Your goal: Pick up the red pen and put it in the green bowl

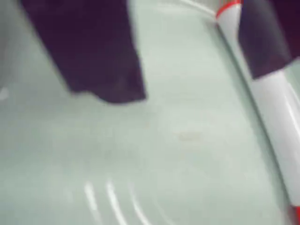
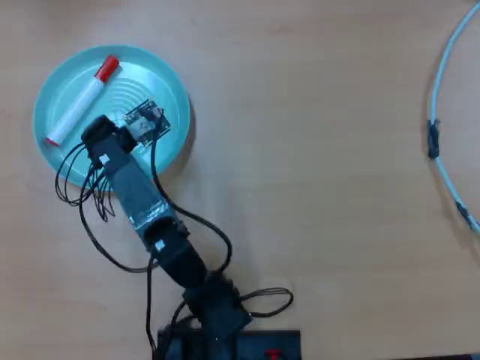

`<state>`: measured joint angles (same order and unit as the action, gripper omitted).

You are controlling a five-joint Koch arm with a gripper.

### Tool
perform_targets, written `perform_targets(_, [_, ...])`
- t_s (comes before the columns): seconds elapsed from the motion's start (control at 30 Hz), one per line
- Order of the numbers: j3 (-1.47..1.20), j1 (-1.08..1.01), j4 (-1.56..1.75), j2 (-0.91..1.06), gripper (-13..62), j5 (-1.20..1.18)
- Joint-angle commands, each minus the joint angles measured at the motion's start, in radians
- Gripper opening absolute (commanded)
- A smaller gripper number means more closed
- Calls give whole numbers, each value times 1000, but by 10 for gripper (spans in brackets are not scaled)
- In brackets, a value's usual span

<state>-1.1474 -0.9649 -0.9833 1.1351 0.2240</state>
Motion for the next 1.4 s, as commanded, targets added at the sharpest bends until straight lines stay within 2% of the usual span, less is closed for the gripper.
perform_targets(0.0, [31, -14, -77, 127, 216, 18])
perform_targets(0.2, [-77, -71, -193, 253, 222, 21])
perform_targets(0.53, [-673, -232, 109, 723, 215, 81])
perform_targets(0.77, [-1029, -454, 268, 936, 213, 17])
perform_targets(0.93, [-1233, -560, 454, 994, 212, -25])
perform_targets(1.37, [-1736, -632, 762, 1086, 214, -253])
